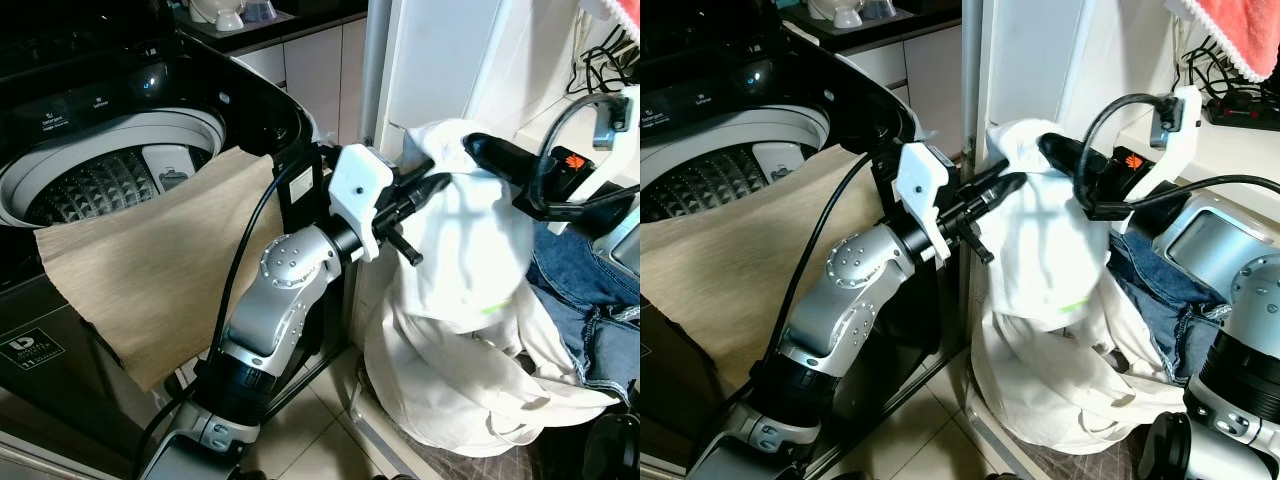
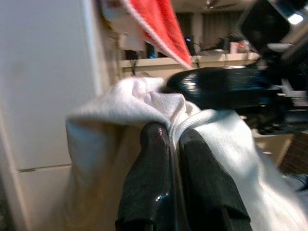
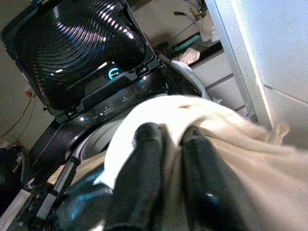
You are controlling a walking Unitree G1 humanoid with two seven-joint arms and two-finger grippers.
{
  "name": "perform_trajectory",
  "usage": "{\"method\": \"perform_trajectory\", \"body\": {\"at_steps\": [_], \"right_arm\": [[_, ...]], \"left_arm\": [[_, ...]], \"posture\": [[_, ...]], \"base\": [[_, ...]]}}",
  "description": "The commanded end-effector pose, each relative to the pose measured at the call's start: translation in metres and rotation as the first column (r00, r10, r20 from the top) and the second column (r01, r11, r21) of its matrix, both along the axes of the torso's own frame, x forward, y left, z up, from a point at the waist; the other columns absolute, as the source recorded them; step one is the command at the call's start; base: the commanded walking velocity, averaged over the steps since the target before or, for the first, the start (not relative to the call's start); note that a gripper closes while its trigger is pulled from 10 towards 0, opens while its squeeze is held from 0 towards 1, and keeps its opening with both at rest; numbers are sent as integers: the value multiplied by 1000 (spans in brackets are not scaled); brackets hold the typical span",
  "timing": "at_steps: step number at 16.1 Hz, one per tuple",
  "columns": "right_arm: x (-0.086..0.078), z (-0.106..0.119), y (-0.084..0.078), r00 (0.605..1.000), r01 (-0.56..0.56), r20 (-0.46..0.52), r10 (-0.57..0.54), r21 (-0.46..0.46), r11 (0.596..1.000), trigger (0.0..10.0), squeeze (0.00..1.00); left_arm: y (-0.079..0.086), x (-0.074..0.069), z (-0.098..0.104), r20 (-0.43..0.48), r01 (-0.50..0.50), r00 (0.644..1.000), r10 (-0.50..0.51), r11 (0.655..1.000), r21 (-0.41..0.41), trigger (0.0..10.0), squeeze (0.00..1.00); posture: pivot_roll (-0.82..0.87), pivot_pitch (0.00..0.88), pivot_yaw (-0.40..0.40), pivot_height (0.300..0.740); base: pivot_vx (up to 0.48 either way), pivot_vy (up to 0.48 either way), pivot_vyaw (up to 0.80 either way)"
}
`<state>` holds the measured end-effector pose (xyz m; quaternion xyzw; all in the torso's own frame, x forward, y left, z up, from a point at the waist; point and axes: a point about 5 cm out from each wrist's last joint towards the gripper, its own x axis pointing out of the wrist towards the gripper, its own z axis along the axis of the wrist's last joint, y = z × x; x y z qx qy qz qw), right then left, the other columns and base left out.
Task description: Clothes washing
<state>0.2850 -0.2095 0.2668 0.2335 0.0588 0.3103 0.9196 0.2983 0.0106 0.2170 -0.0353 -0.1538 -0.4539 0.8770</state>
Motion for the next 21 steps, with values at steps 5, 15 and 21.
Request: {"method": "perform_trajectory", "body": {"at_steps": [5,15,21], "right_arm": [[1,-6,-32,973,232,13,-232,-120,965,10000,1000],[0,-33,-27,952,295,31,-304,-343,892,10000,0],[-1,-38,-16,958,280,53,-280,-366,888,10000,0]], "left_arm": [[34,26,28,9,-167,986,169,980,-107,0,0],[205,50,248,582,-797,255,772,509,-326,0,0],[239,61,252,641,-916,130,757,340,-215,0,0]], "posture": [[-115,0,40,740],[-98,0,50,740],[-99,0,57,740]], "base": [[0,0,0],[0,0,0],[0,0,0]]}}
